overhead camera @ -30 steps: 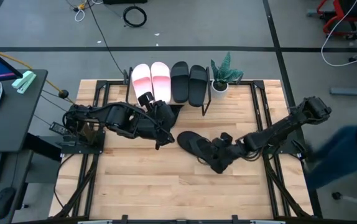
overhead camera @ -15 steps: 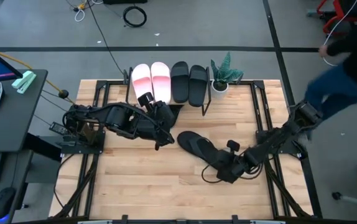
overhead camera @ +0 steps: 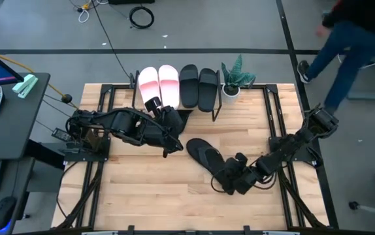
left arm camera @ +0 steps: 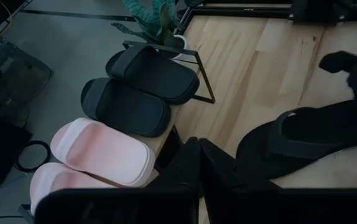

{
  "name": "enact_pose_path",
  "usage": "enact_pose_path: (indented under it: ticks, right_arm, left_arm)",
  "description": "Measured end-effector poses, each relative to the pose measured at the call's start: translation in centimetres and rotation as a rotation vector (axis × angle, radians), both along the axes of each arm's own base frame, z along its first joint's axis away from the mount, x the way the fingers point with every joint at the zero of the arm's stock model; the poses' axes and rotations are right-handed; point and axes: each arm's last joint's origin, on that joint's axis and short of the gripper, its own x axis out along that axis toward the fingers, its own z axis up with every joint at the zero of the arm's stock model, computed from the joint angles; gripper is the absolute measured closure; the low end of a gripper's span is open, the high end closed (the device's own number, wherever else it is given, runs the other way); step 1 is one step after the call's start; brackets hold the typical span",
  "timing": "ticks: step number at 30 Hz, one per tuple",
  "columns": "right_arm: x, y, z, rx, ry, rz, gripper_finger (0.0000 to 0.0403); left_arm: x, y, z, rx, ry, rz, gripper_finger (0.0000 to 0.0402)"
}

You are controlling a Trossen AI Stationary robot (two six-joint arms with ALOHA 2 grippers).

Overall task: Pick and place slides into the shelf
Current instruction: Put the black slipper under the shelf

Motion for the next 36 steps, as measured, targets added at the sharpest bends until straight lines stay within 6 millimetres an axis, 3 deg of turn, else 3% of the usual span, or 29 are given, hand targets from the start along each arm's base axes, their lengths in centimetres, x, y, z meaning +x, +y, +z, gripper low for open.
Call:
enact_pose_path:
  ticks: [7, 12, 23, 29, 36]
  right_arm:
    - [2.5, -0.9, -1.0, -0.037, -0.088, 0.01, 0.0401]
    - [3.1, -2.1, -1.1, -0.129, -0.069, 0.017, 0.0401]
    - [5.3, -8.4, -1.0, -0.237, -0.01, -0.065, 0.0403]
    - [5.6, -10.3, -1.1, -0.229, 0.003, -0.142, 0.0403]
    - [4.4, -9.9, -1.6, -0.198, 0.096, -0.21, 0.0403]
  left_arm:
    - [0.0, 0.0, 0.0, -0.045, -0.046, 0.048, 0.0383]
    - [0.1, -1.6, -0.4, -0.055, -0.043, 0.02, 0.0393]
    - [0.2, -5.5, -1.3, -0.06, -0.047, -0.086, 0.038]
    - [-0.2, -6.9, -1.4, -0.062, -0.045, -0.125, 0.0393]
    - [-0.6, -7.8, -1.4, -0.062, -0.044, -0.155, 0.0391]
